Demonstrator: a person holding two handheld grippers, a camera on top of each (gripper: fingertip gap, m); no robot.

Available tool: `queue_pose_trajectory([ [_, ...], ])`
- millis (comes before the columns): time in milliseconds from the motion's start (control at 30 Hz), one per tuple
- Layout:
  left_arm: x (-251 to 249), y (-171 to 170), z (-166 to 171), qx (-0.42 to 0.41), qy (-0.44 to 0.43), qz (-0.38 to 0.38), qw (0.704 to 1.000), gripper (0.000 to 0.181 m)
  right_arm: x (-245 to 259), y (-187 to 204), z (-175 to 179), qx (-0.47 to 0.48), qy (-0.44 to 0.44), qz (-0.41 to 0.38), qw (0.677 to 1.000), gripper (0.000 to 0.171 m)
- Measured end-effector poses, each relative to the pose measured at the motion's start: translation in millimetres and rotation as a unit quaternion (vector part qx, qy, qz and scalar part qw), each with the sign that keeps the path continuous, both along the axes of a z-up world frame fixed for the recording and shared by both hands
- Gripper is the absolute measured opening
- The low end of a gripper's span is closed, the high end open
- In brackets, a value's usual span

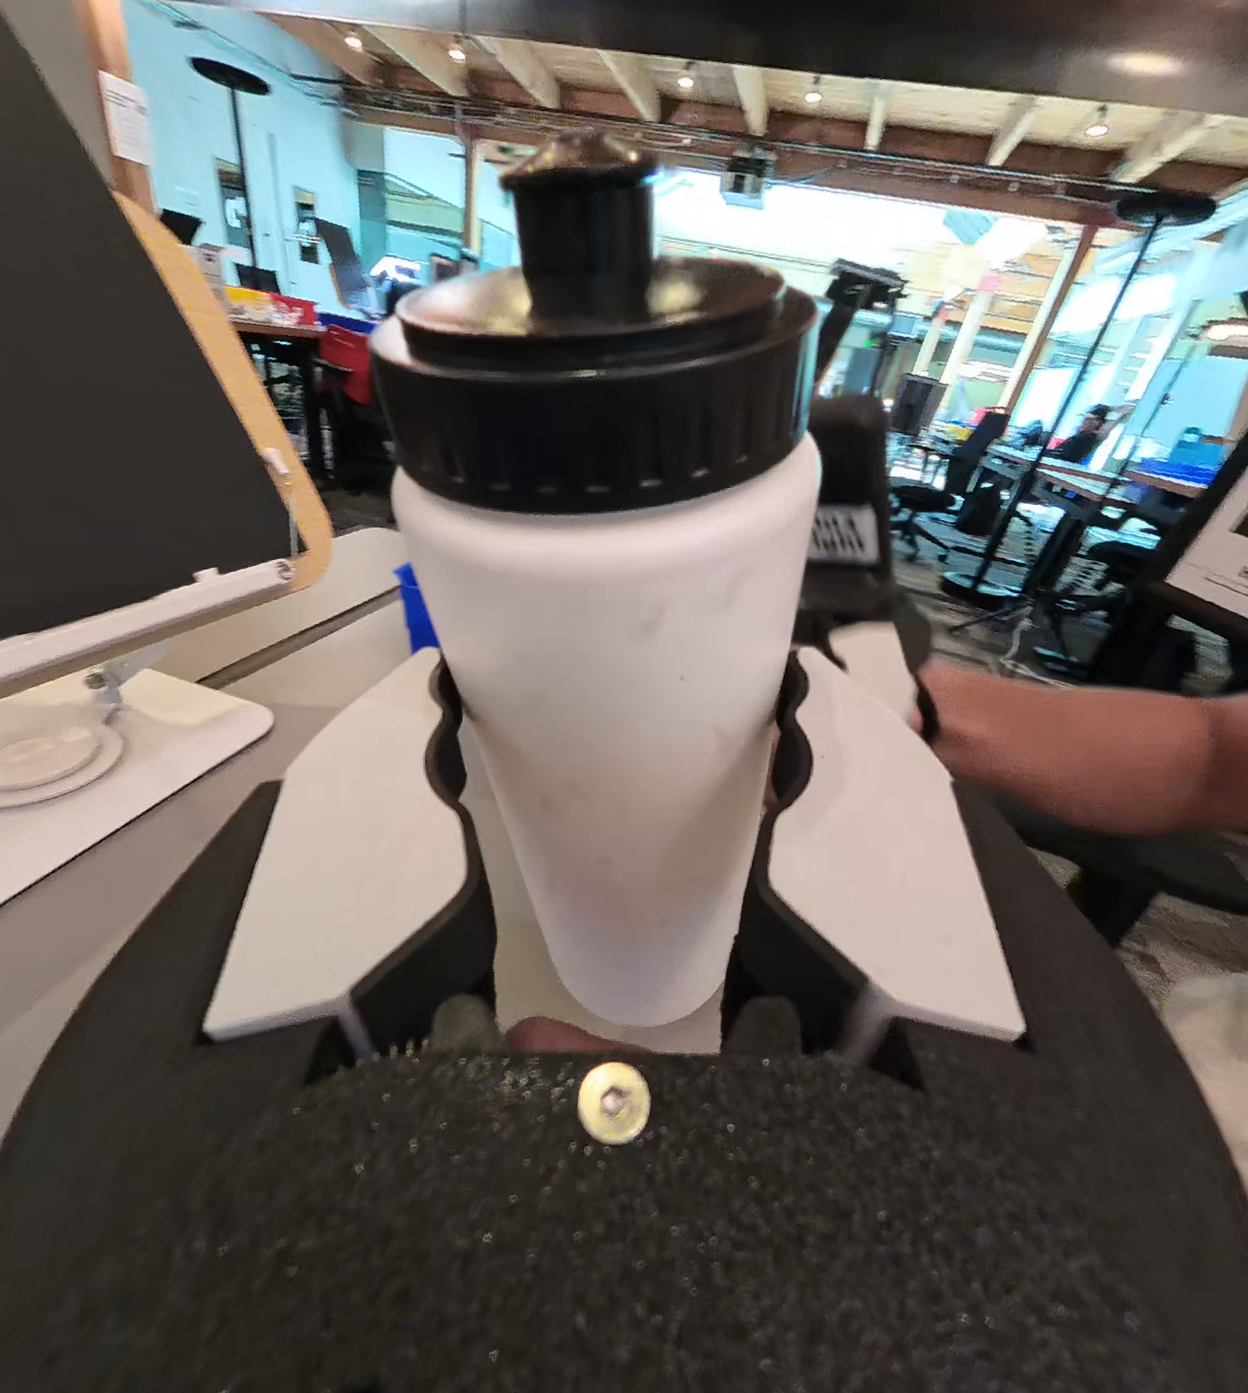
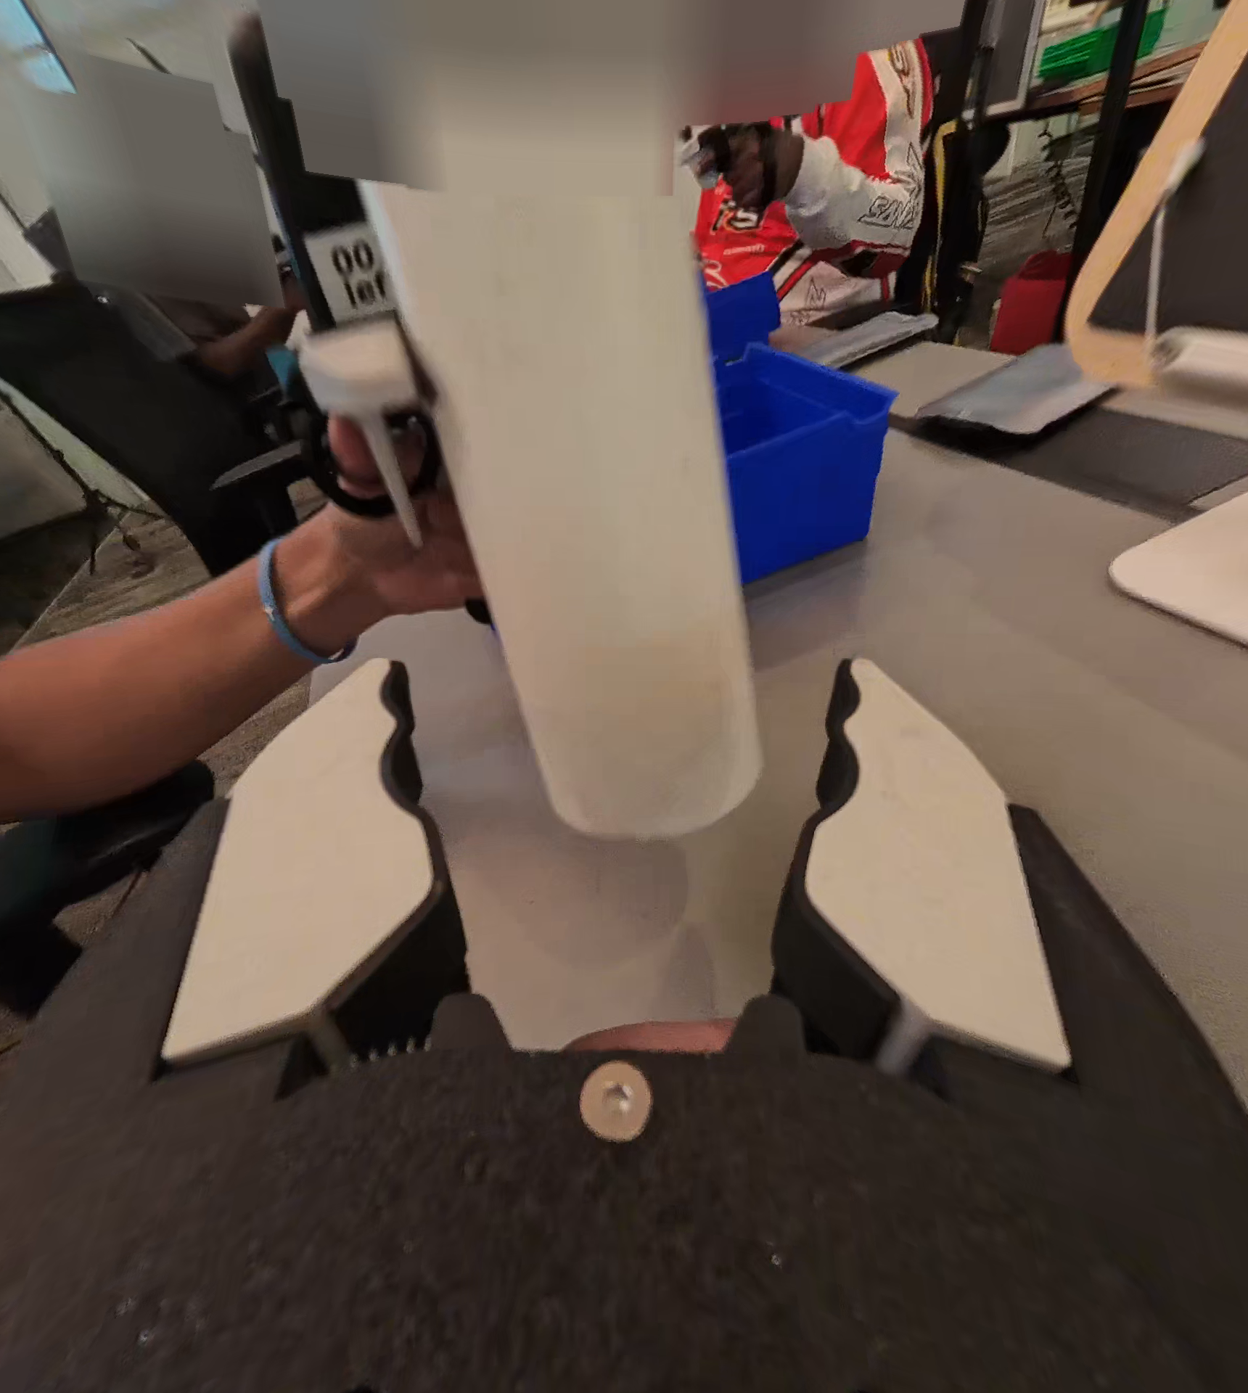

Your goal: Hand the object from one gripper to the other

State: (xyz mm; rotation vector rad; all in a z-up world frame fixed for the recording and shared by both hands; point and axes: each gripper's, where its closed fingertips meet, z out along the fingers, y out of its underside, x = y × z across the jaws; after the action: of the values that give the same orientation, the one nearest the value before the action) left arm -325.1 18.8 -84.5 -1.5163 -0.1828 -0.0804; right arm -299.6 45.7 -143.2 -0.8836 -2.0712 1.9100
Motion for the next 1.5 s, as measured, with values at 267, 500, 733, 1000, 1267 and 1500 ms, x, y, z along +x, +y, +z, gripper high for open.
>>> queue_pose_trajectory([
  [267, -20.3, 15.8, -20.4, -0.05, -0.024, 0.116, 0.992, 0.081, -33.5, -17.4, -23.8, 0.064, 0.11, -0.173, 0.977, 0.104],
  [500, -16.1, 28.5, -31.9, -0.137, 0.026, 0.181, 0.974, 0.081, -46.2, -18.1, -31.1, 0.082, 0.107, -0.167, 0.977, 0.082],
  [733, -13.8, 35.7, -37.4, -0.139, 0.029, 0.185, 0.972, 0.082, -41.0, -11.6, -37.6, 0.075, 0.09, -0.15, 0.982, 0.082],
  [1000, 2.8, 28.3, -22.8, -0.107, 0.006, 0.101, 0.989, 0.091, -17.4, 2.0, -23.0, -0.127, -0.054, 0.013, 0.99, 0.082],
  [1267, 31.2, 29.3, -39.5, -0.066, -0.027, 0.051, 0.996, 0.098, -5.6, 24.5, 30.1, -0.328, -0.067, 0.082, 0.939, 0.081],
  [1500, 51.7, 49.9, -70.0, -0.111, -0.075, 0.005, 0.991, 0.086, 9.6, -1.4, 17.6, -0.259, -0.038, 0.121, 0.958, 0.081],
])
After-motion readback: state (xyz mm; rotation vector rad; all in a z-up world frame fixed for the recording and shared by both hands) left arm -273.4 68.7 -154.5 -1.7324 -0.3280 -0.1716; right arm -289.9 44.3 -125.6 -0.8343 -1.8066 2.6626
